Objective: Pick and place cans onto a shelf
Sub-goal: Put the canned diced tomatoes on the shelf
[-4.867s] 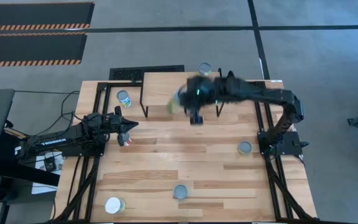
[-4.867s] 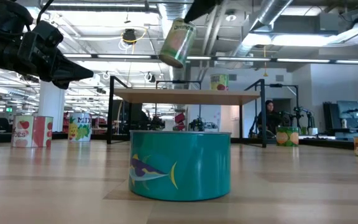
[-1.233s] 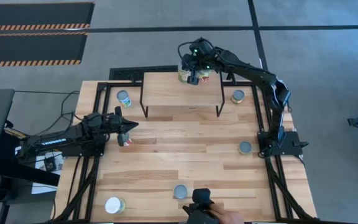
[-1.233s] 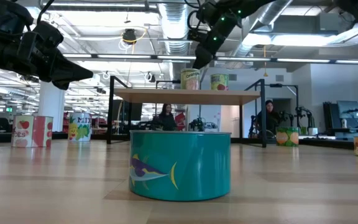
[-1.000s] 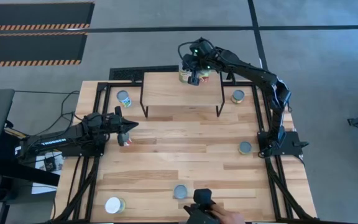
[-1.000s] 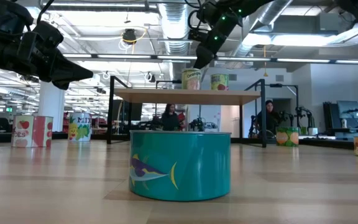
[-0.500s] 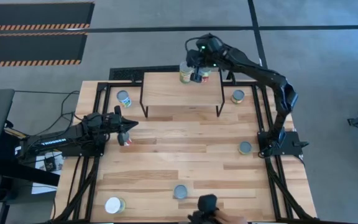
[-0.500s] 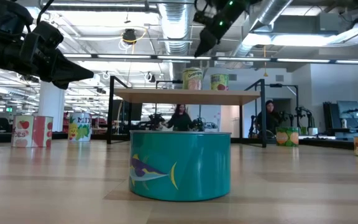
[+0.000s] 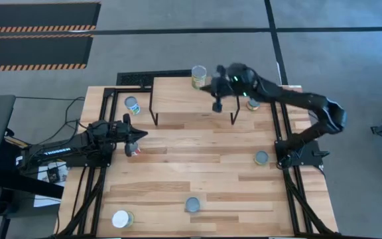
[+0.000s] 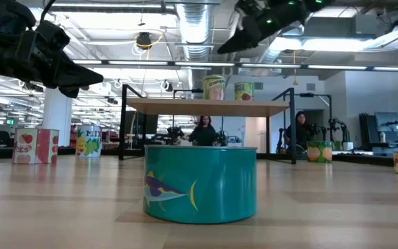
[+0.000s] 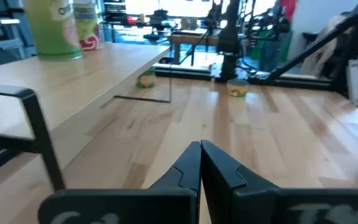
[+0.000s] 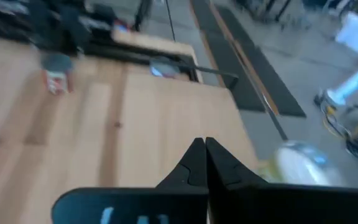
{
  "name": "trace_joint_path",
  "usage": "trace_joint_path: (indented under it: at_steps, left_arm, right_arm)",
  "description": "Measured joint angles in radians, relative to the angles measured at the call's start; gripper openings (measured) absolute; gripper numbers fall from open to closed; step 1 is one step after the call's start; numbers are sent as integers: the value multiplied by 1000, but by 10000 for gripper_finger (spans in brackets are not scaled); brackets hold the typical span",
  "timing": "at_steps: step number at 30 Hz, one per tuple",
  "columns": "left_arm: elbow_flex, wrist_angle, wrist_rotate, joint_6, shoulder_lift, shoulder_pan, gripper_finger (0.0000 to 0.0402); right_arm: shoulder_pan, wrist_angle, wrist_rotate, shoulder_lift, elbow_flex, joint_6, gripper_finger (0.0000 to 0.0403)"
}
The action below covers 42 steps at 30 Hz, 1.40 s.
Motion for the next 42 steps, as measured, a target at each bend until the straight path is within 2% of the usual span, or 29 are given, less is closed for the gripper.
trace_joint_path:
  at_steps: [4, 12, 18, 24, 31, 37, 42]
  left_arm:
    - [0, 3, 18, -15, 0, -7, 0]
    - [41, 22, -62, -10, 15, -80, 0]
    - [95, 3, -136, -34, 103, -135, 0]
    - [219, -19, -192, -44, 257, -181, 0]
    - [443, -197, -158, -40, 456, -254, 0]
    - [652, -529, -291, -139, 607, -355, 7]
    - [789, -811, -333, -335, 732, -444, 33]
  right_arm:
    - [59, 210, 1, -131, -241, 60, 3]
    - [158, 618, 4, -340, -665, 162, 3]
    - [163, 794, 5, -446, -867, 214, 6]
    - [163, 784, 6, -552, -935, 210, 6]
    - [160, 760, 6, -631, -965, 180, 8]
    - [161, 753, 6, -661, -972, 180, 7]
    - [160, 751, 6, -661, -972, 178, 10]
